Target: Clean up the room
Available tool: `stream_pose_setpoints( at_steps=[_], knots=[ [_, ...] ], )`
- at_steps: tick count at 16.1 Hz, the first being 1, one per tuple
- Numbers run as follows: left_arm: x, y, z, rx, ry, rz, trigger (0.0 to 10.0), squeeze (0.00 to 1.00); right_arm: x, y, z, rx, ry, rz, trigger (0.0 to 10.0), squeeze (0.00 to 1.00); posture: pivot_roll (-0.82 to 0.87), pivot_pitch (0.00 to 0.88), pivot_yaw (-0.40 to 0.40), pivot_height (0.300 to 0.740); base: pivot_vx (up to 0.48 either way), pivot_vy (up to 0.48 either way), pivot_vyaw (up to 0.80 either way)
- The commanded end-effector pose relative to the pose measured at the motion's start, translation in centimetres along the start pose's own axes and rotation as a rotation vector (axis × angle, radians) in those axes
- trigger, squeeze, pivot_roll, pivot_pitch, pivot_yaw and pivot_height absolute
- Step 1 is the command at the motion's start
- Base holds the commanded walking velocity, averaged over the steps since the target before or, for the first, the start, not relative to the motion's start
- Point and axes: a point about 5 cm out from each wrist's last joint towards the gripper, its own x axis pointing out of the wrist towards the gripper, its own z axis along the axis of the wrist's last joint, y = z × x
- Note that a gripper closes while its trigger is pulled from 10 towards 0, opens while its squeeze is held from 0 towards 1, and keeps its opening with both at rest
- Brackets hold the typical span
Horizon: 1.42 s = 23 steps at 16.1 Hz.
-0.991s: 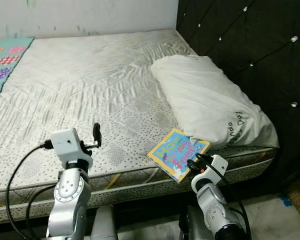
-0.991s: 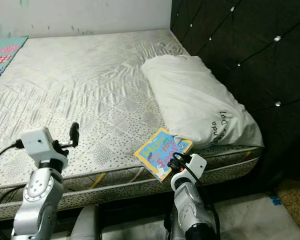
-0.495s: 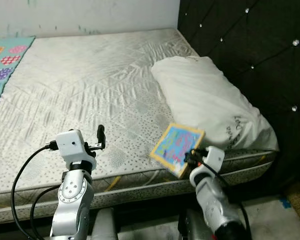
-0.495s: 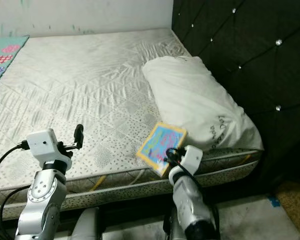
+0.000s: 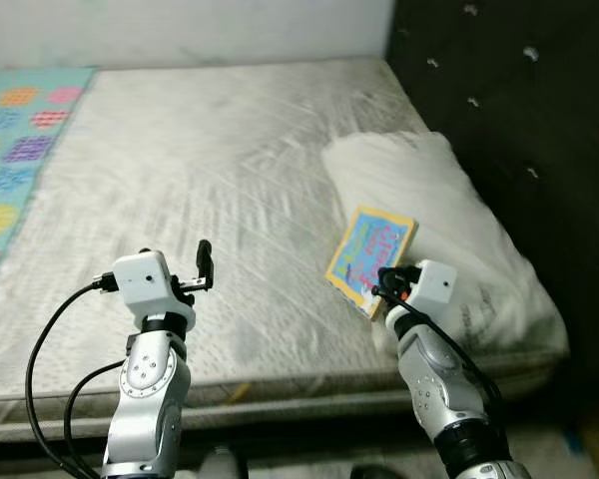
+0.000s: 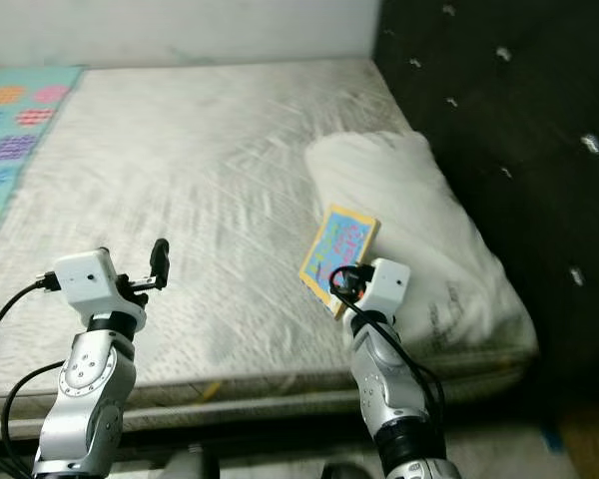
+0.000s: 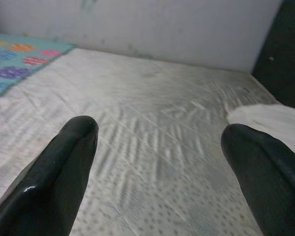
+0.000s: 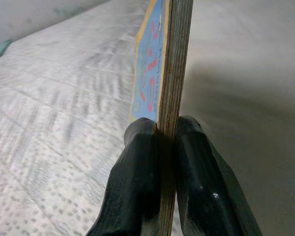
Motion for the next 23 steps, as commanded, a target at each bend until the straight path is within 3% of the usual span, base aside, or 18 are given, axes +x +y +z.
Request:
stream_pose_setpoints(
  at_steps=[1,3,9,23],
  knots=[
    [0.0,0.1,0.1,0.02,-0.008,-0.009,10.0,0.0,0.4,7.3,10.1,-0.376,-0.492,0.286,10.0,0.0,0.09,0.0,0.013,0.74,0.0,0.0,0.0],
    [-0.1,0.0,0.1,0.052,-0.017,-0.026,10.0,0.0,0.5,6.8,10.1,-0.373,-0.486,0.27,10.0,0.0,0.08,0.0,0.019,0.74,0.0,0.0,0.0],
    [-0.4,0.0,-0.4,0.028,0.009,-0.028,10.0,0.0,0.4,5.1,9.7,-0.365,-0.458,0.185,10.0,0.0,0.07,0.0,0.029,0.74,0.0,0.0,0.0],
    [-0.2,-0.5,-0.8,-0.028,0.027,-0.024,10.0,0.0,0.5,4.7,10.0,-0.354,-0.445,0.176,10.0,0.0,0.04,0.0,0.018,0.74,0.0,0.0,0.0]
  ],
)
